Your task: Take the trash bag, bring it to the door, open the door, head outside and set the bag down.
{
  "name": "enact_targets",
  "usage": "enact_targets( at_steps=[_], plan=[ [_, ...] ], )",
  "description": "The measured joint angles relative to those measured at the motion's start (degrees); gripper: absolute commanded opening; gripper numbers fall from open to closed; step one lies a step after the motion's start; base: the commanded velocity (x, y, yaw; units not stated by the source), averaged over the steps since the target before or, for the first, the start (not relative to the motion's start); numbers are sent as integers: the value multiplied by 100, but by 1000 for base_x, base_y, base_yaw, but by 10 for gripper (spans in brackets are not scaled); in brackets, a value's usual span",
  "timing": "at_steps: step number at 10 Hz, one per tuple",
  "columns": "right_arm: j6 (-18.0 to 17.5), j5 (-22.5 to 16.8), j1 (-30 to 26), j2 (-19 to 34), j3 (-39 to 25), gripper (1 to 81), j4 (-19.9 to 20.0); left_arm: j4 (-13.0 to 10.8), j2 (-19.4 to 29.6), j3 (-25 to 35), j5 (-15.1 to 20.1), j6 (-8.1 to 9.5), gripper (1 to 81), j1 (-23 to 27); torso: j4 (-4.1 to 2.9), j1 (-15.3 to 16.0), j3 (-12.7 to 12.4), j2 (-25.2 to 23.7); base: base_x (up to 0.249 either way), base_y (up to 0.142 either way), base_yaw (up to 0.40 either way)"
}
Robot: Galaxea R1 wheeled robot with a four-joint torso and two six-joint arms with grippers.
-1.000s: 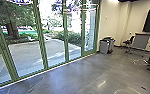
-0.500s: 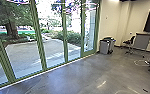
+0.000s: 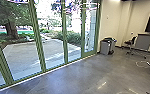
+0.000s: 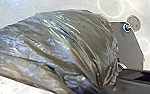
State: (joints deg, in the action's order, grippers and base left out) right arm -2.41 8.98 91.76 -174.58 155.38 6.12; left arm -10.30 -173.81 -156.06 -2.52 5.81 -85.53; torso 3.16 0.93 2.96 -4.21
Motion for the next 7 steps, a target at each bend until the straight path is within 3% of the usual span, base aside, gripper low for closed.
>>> enact_targets(
  at_steps=[7],
  plan=[
    [0,0,0,-17,0,811,0,0,0,0,-1,0,10,-5,0,2,0,0,160,0,0]
  ],
)
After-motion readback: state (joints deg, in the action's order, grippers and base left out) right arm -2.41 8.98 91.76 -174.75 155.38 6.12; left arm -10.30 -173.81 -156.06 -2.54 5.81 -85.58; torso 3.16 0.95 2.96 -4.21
